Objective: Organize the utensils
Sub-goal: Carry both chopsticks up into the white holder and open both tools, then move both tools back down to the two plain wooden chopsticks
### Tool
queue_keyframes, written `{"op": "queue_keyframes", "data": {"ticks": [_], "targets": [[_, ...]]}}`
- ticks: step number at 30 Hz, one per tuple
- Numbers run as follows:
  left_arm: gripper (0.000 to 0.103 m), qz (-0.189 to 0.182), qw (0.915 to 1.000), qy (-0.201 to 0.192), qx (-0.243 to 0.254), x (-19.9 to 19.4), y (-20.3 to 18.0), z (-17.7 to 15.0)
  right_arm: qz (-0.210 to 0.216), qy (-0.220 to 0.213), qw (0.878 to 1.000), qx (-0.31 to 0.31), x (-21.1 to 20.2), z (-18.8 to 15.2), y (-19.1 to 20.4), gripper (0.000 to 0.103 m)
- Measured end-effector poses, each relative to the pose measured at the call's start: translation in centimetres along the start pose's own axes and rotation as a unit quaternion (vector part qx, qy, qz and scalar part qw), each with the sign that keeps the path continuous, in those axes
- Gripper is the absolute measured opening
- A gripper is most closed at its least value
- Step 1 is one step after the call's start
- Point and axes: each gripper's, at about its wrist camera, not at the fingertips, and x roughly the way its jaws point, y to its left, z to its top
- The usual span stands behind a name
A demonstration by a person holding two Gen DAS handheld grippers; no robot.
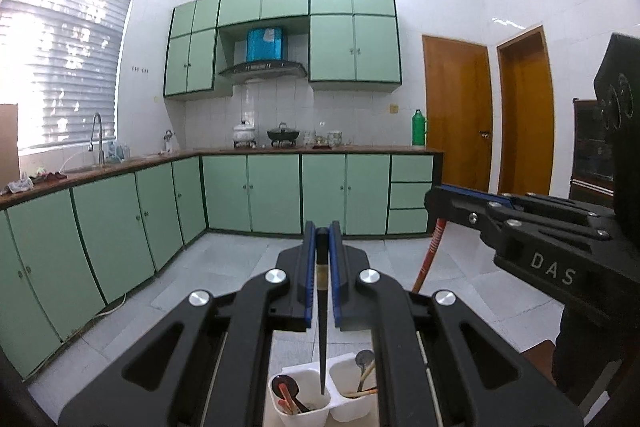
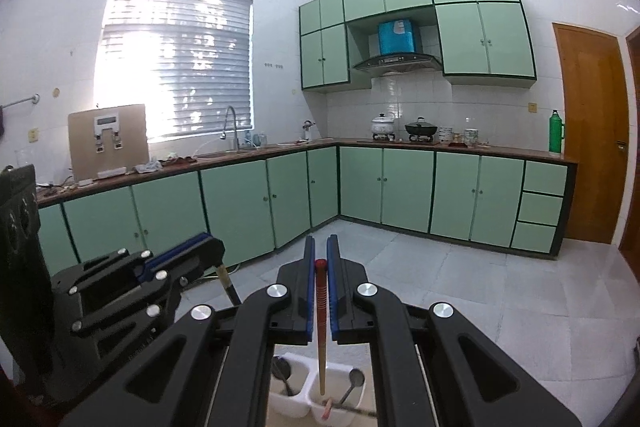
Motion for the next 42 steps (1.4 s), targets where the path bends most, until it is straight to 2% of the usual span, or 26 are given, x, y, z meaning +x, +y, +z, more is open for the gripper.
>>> {"op": "queue_keyframes", "data": {"ticks": [7,13,15,17,19,21,23,25,28,35,42], "targets": [[0.006,0.002,0.9988,0.048,-0.009,4.1,0.9,-3.2,-0.014,0.037,0.999,-0.004,3.9,-3.3,-0.5,0.005],[0.007,0.005,0.9973,0.074,-0.006,5.2,1.6,-4.9,-0.010,0.084,0.996,0.007,6.0,-5.7,-1.3,0.006],[0.009,0.005,0.9970,0.077,-0.011,5.0,2.0,-5.1,-0.014,0.085,0.996,0.010,5.9,-5.8,-1.8,0.008],[0.022,0.009,0.9972,0.073,-0.010,4.3,2.4,-5.1,-0.023,0.080,0.997,0.008,5.3,-5.8,-2.1,0.017],[0.031,0.011,0.9978,0.065,-0.009,3.3,2.6,-4.9,-0.037,0.078,0.996,0.007,4.6,-5.8,-2.3,0.035],[0.034,0.011,0.9983,0.057,-0.008,2.3,2.7,-4.6,-0.053,0.073,0.996,0.001,3.5,-5.8,-2.6,0.040],[0.042,0.012,0.9987,0.050,-0.008,0.9,2.8,-4.2,-0.067,0.070,0.995,-0.003,2.2,-5.9,-2.8,0.046],[0.047,0.013,0.9990,0.042,-0.011,-0.7,2.9,-4.2,-0.074,0.064,0.995,-0.004,0.5,-6.1,-2.9,0.058],[0.054,0.017,0.9990,0.040,-0.012,-3.0,2.9,-4.9,-0.079,0.057,0.995,-0.008,-1.4,-6.7,-2.5,0.070],[0.066,0.017,0.9969,0.069,-0.034,-8.0,2.7,-9.5,-0.070,0.054,0.996,0.004,-6.7,-10.2,-1.0,0.082],[0.076,0.031,0.9874,0.144,-0.058,-10.9,3.7,-16.5,-0.075,0.079,0.994,0.025,-9.8,-16.1,0.6,0.095]]}}
